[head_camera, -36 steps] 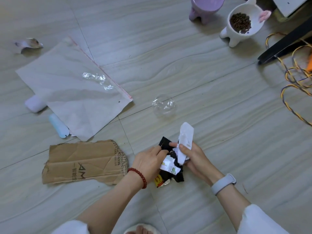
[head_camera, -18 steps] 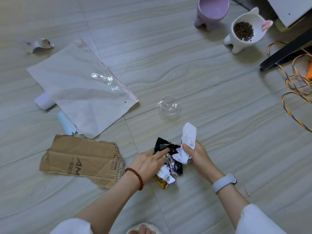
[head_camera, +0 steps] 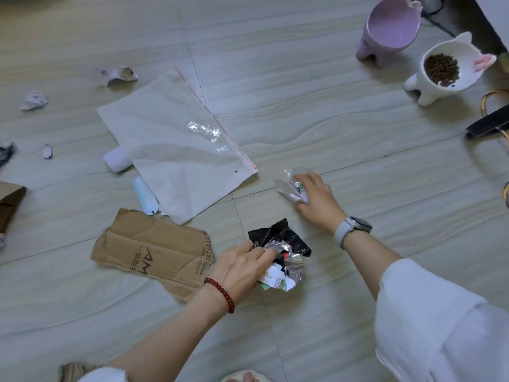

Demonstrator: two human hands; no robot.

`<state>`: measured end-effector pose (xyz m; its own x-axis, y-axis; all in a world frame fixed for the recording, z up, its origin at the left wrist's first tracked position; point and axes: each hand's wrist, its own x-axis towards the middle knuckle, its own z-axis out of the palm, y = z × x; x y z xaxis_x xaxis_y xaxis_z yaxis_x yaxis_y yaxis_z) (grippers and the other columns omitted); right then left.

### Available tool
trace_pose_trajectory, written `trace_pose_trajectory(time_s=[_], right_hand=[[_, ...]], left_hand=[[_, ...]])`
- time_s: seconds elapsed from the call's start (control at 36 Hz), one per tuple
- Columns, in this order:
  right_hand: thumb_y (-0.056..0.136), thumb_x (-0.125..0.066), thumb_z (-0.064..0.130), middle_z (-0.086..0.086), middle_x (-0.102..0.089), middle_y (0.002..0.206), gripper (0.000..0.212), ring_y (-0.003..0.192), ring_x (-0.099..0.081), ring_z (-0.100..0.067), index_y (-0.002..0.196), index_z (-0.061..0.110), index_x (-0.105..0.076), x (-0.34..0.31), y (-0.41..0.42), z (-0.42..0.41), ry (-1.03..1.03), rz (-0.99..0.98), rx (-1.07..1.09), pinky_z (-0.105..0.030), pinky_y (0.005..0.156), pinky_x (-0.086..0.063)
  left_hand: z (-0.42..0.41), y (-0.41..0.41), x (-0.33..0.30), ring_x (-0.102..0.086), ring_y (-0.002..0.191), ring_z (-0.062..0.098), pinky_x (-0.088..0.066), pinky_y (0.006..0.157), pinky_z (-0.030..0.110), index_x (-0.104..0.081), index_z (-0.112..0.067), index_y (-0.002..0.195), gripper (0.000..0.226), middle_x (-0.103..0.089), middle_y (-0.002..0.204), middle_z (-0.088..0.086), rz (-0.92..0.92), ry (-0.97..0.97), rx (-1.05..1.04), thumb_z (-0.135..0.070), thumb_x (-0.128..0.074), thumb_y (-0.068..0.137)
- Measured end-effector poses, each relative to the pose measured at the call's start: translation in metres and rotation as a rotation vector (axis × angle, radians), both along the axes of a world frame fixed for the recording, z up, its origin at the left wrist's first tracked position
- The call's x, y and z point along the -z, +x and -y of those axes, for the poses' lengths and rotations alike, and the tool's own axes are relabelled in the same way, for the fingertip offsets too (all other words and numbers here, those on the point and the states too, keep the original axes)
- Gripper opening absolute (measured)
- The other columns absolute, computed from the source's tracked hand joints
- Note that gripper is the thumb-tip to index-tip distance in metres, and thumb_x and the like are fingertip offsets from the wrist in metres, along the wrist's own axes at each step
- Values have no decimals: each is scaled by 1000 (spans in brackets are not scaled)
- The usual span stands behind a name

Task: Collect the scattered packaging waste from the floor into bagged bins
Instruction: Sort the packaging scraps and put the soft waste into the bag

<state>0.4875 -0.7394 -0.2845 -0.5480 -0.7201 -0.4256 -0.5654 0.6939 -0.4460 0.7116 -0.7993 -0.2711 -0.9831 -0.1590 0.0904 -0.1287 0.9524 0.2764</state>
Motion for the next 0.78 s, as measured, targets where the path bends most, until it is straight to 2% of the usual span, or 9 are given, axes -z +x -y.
trace_pose_trajectory(time_s=[0.08,0.17,0.22,0.31,0.36,0.5,0.58,0.67,0.78], right_hand=[[83,-51,4,-12,-38,133,50,113,-44,-35,132,14,-42,0,14,1,4,-166,1,-39,89,-41],[83,-47,0,-14,-50,115,29,100,-51,-36,111,6,-52,-1,29,3,-24,-273,23,-35,68,-39],[81,-48,-2,-16,-55,105,22,94,-52,-37,102,2,-55,-8,39,12,-99,-270,87,-34,65,-36],[80,-50,-5,-21,-58,96,21,89,-54,-38,99,-3,-57,-34,62,42,-259,-179,222,-29,65,-29],[79,-52,-7,-23,-58,94,18,84,-54,-39,96,-5,-58,-57,84,68,-353,-117,229,-27,63,-25],[81,-54,-6,-15,-60,103,27,93,-54,-26,108,-2,-59,-106,160,130,-483,109,14,-17,69,-29],[83,-54,-1,-15,-61,97,22,90,-57,-31,105,1,-60,-129,210,163,-501,218,-77,-26,67,-34],[86,-56,5,-17,-61,93,14,87,-56,-34,98,-1,-58,-149,263,194,-511,241,-218,-36,70,-40],[84,-58,5,-10,-61,82,3,82,-54,-31,87,6,-59,-184,346,220,-577,272,-461,-29,63,-33]], left_hand=[[13,12,-12,-44,50,15,-28,42,20,-48,-20,98,49,-56,60,-8,-68,1,-79,5,-26,63],[29,26,-29,-44,52,15,-34,44,22,-50,-19,98,44,-63,68,-8,-114,-25,-156,7,-31,69],[45,37,-43,-48,54,16,-38,45,23,-50,-20,98,39,-66,72,-7,-140,-47,-219,7,-33,77],[78,57,-71,-52,54,16,-40,45,23,-51,-20,97,41,-67,71,-7,-190,-107,-329,3,-18,91],[101,77,-91,-53,54,18,-38,44,23,-51,-21,96,41,-67,70,-6,-215,-152,-401,2,-17,91],[142,151,-136,-52,55,19,-39,41,24,-51,-20,98,41,-68,73,-3,-225,-266,-565,9,-57,69],[159,209,-160,-54,60,19,-43,47,26,-52,-20,98,45,-68,74,-4,-217,-353,-641,11,-58,66],[166,275,-188,-55,63,18,-37,47,23,-59,-20,94,48,-66,70,-6,-155,-454,-734,9,-39,61],[156,372,-230,-56,63,18,-36,38,22,-51,-25,97,56,-65,68,-6,-105,-552,-936,4,-41,50]])
